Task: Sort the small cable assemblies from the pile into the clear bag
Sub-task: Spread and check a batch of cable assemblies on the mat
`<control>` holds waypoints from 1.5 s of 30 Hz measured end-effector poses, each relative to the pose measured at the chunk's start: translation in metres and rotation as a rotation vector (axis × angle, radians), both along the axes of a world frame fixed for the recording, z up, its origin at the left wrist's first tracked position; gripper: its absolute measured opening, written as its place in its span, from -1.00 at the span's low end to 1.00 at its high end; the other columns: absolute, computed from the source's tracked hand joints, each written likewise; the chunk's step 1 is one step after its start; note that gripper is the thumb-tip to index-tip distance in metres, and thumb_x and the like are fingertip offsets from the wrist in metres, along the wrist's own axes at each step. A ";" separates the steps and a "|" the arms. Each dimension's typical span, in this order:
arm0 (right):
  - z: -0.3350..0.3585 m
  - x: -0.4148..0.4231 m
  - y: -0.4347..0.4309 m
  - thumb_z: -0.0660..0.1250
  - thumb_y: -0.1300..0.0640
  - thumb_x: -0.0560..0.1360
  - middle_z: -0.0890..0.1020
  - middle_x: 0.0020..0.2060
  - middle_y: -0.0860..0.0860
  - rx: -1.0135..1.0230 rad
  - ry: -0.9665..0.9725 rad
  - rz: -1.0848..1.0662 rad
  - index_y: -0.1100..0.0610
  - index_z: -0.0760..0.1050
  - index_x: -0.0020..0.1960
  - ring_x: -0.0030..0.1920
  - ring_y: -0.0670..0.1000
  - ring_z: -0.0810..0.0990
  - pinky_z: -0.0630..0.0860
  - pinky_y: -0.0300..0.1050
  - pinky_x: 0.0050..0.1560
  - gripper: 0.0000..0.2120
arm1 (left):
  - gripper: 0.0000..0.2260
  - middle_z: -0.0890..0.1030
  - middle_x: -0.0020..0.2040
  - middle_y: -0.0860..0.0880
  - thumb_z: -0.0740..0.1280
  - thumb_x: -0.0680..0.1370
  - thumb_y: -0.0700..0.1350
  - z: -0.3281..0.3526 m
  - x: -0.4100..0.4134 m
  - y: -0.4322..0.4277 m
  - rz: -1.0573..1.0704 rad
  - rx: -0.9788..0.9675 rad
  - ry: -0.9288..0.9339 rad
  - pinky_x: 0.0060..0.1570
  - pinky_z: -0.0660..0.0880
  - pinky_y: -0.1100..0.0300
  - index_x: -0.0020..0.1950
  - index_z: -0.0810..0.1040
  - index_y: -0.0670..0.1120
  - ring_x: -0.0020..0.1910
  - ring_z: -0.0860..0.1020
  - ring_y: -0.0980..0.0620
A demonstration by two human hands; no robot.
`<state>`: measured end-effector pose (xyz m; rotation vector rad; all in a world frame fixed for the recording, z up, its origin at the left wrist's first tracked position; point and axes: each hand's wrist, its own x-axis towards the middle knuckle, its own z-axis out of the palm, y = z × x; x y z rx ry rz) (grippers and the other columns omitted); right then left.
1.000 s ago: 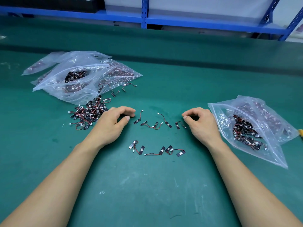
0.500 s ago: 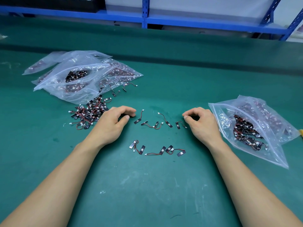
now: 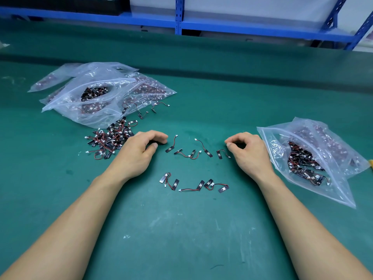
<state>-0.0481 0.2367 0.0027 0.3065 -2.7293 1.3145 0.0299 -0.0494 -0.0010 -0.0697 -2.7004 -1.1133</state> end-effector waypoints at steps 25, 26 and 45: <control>0.000 0.000 0.000 0.37 0.23 0.52 0.61 -0.16 -0.16 0.009 0.007 -0.002 -0.01 0.63 -0.14 0.04 -0.03 0.47 0.28 -0.57 -0.14 -0.83 | -0.70 0.65 0.06 0.19 0.25 0.61 -0.33 0.002 0.001 0.001 -0.004 -0.008 -0.003 0.13 0.29 0.52 0.21 0.60 0.00 0.16 0.50 0.14; 0.000 0.000 0.000 0.37 0.23 0.52 0.61 -0.16 -0.16 0.011 0.007 -0.001 -0.01 0.63 -0.15 0.03 -0.02 0.47 0.29 -0.56 -0.14 -0.83 | -0.70 0.65 0.06 0.18 0.25 0.61 -0.33 0.002 0.001 0.001 -0.004 -0.007 -0.003 0.13 0.29 0.52 0.21 0.60 -0.01 0.15 0.50 0.14; 0.000 0.000 0.000 0.37 0.23 0.52 0.61 -0.15 -0.15 0.008 0.005 -0.001 -0.01 0.64 -0.14 0.04 -0.04 0.45 0.28 -0.57 -0.13 -0.83 | -0.71 0.64 0.04 0.19 0.26 0.61 -0.32 0.004 0.002 0.002 -0.002 -0.018 -0.007 0.11 0.27 0.54 0.21 0.60 -0.01 0.14 0.50 0.14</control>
